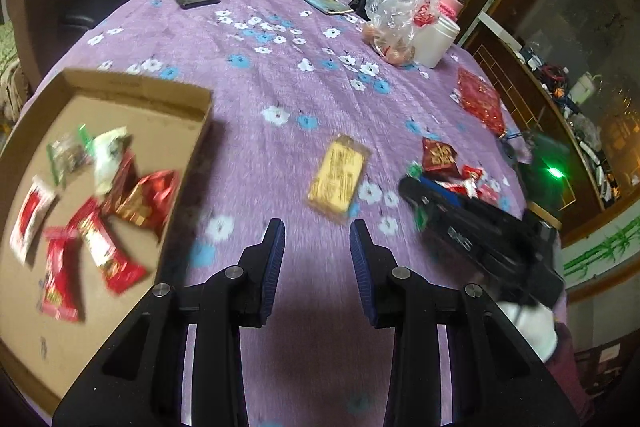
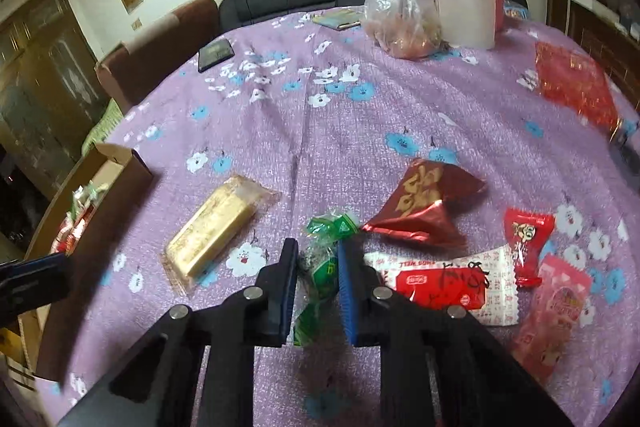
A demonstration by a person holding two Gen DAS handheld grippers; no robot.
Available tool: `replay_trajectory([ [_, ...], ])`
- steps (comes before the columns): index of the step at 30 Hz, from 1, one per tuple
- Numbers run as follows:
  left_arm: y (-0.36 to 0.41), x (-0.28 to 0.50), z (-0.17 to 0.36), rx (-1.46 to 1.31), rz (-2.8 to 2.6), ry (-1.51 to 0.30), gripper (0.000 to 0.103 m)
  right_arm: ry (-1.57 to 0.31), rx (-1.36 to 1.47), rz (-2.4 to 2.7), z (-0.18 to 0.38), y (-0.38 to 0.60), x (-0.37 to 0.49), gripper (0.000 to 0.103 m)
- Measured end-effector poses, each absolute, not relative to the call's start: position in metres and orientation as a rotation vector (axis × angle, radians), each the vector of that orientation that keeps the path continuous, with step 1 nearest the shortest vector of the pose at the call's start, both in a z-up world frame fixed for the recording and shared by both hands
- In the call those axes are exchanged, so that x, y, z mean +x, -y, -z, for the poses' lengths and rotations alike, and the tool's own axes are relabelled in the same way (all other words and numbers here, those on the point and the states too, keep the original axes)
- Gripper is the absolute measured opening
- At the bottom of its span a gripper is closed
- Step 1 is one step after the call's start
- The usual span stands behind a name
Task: Organize snacks
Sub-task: 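Grasp the gold cake bar with the left gripper while the right grasps a green-wrapped candy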
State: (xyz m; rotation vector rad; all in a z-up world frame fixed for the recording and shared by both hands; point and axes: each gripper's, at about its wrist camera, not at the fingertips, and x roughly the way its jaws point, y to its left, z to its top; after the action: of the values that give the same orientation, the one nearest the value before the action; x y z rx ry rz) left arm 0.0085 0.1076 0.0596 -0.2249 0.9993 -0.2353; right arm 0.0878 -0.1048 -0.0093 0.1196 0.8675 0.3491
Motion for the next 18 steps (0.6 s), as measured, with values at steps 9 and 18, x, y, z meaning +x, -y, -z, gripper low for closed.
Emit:
replay_trajectory([
  [9, -0.059, 0.062, -0.037, -0.05, 0.305, -0.969, 0.032, -0.854, 0.248, -0.373, 0.003, 0.136, 0.081, 0.022],
  [18, -0.047, 0.09, -0.019, -0.01, 0.296, -0.961, 0.046, -0.862, 0.266, -0.403, -0.001, 0.137, 0.082, 0.022],
])
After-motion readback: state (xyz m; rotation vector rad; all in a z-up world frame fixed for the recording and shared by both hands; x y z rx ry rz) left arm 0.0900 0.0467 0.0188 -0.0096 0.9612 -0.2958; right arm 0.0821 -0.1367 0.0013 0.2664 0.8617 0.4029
